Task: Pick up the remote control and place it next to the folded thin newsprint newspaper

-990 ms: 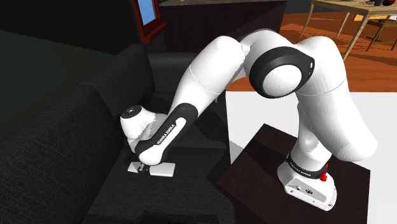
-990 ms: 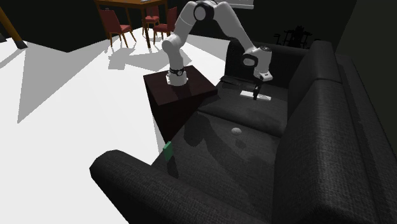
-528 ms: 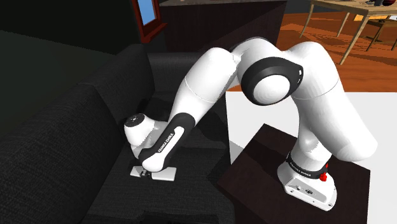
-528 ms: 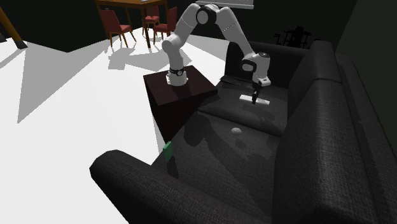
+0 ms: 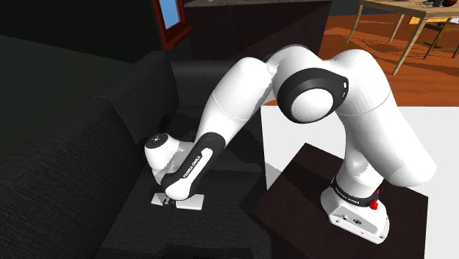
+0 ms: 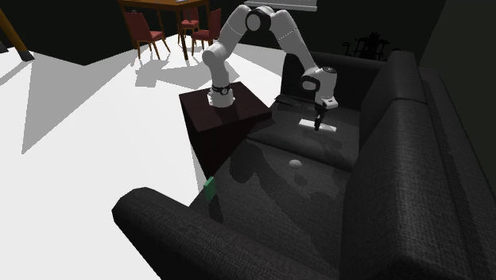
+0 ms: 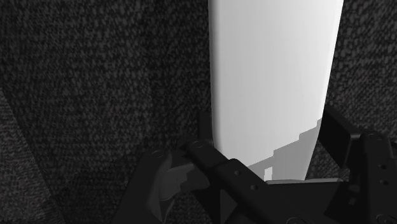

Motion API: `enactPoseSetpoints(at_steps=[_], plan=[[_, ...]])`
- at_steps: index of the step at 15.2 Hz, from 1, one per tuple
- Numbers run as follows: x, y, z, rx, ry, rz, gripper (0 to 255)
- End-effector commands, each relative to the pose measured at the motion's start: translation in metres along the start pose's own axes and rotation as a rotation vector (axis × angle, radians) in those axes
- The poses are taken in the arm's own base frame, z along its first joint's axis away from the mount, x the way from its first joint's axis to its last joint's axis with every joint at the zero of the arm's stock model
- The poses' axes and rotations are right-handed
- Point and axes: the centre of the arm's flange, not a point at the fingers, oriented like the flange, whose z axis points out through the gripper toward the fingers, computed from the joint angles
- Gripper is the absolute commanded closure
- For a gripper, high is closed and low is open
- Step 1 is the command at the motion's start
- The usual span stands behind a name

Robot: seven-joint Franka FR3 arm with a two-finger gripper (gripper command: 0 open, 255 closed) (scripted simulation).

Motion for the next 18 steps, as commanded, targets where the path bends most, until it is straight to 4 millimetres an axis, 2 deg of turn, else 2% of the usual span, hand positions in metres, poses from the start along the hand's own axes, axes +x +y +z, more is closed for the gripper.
enactPoseSetpoints(at_steps=[1,6,10,18], plan=[[0.000,0.000,0.000,0.000,0.000,0.000,0],[0.000,0.000,0.000,0.000,0.000,0.000,0],[0.000,0.000,-0.050,0.000,0.000,0.000,0],[0.000,0.000,-0.050,0.000,0.001,0.000,0]])
